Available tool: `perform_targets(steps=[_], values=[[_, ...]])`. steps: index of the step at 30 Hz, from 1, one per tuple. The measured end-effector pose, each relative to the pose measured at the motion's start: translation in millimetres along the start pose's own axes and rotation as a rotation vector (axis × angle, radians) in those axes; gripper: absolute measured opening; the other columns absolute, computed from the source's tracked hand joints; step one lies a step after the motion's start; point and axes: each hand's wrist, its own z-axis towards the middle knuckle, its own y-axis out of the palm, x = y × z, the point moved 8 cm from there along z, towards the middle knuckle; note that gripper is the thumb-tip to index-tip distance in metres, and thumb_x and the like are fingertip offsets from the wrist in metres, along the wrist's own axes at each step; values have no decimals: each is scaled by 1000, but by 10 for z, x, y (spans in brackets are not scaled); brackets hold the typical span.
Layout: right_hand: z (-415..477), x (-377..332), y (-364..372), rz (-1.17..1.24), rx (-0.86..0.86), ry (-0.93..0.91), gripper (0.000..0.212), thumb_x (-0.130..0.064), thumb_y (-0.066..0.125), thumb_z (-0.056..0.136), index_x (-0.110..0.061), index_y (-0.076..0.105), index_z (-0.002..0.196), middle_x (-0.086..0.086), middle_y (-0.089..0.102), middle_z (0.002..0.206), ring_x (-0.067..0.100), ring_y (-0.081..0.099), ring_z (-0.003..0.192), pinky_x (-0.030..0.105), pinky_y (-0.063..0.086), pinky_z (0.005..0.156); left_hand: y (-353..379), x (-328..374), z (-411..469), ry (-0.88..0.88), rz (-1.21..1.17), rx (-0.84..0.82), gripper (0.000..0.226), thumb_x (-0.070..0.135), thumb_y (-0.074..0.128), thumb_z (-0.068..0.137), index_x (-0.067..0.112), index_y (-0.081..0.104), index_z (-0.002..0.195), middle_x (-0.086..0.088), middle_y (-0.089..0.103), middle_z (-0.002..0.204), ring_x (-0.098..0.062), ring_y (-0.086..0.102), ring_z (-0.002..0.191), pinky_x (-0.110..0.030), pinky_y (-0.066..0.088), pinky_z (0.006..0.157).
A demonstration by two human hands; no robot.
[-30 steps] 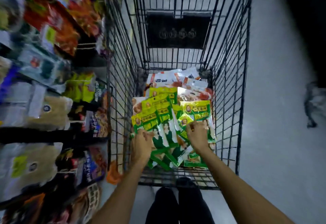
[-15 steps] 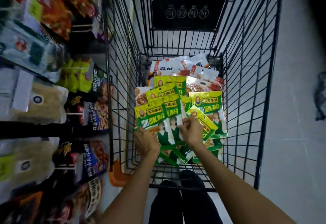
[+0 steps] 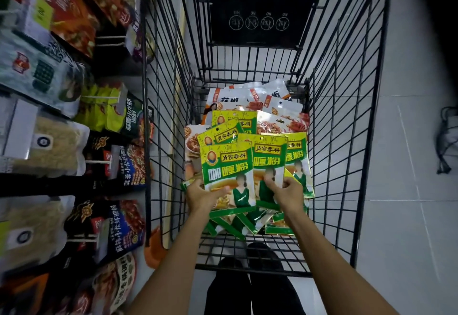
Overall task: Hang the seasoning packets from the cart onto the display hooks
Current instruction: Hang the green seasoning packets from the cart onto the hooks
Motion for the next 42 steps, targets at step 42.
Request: perform_targets(steps=[42], values=[[-6783, -4622, 819, 241, -1383, -1380, 49, -43, 73, 75, -5, 42, 63, 4, 38, 52, 5, 34, 46, 14, 23, 46, -5439, 1374, -6556, 992, -446, 1367, 4, 39, 72, 78, 36, 69, 77, 18, 67, 61, 0, 59, 54, -18, 46, 45]])
